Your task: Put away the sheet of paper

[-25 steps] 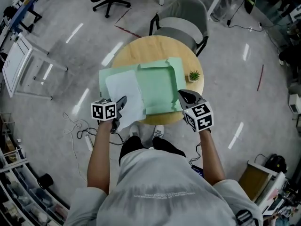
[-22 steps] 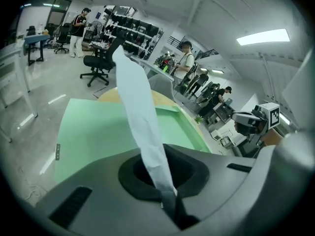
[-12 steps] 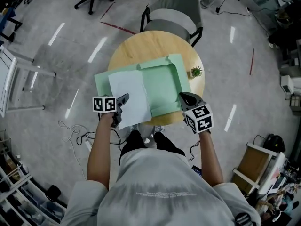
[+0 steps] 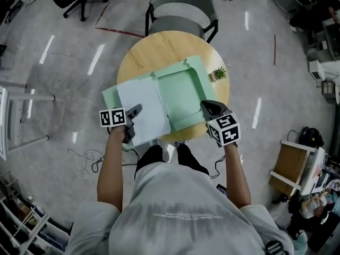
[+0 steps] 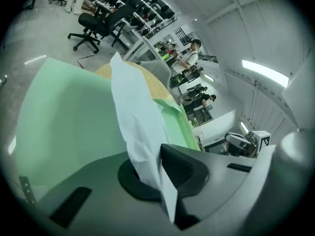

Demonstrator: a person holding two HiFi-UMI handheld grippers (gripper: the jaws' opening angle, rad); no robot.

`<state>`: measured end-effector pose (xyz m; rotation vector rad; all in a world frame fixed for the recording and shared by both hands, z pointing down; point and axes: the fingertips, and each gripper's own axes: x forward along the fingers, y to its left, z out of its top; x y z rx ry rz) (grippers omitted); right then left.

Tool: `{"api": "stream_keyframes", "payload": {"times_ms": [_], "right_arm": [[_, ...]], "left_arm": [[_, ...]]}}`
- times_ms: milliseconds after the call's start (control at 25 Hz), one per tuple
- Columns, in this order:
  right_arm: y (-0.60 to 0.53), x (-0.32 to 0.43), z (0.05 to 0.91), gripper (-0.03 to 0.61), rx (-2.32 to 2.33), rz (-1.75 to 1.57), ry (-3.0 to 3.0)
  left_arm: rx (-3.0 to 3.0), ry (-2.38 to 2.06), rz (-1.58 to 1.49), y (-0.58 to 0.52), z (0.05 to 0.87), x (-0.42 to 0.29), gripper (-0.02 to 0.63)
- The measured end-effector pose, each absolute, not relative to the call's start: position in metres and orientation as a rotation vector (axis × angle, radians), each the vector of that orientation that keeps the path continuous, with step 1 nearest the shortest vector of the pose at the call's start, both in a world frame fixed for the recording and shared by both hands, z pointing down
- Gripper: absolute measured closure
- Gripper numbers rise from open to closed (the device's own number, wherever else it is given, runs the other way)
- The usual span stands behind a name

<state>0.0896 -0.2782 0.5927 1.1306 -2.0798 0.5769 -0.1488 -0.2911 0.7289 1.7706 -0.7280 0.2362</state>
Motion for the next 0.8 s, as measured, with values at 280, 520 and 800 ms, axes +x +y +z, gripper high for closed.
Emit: {"api": "stream_keyframes", "payload": {"times_ms": [280, 520, 800], "right_arm": [[-0.274, 0.094, 0.603, 0.551, 1.197, 0.629, -2.027], [-0.27, 0.103, 0.615, 0.551, 1.223, 0.658, -1.985], [-0.272, 0.111, 0.623, 0.551, 1.213, 0.678, -1.992]], "left_arm": [[1.706, -0.694, 0.15, -0.306, 0.737, -0.155, 0.594], [1.682, -0.611, 0.082, -0.308, 0.73, -0.129, 0.594], [1.625, -0.688, 0.066, -0.306, 0.733, -0.108, 0.594]]}}
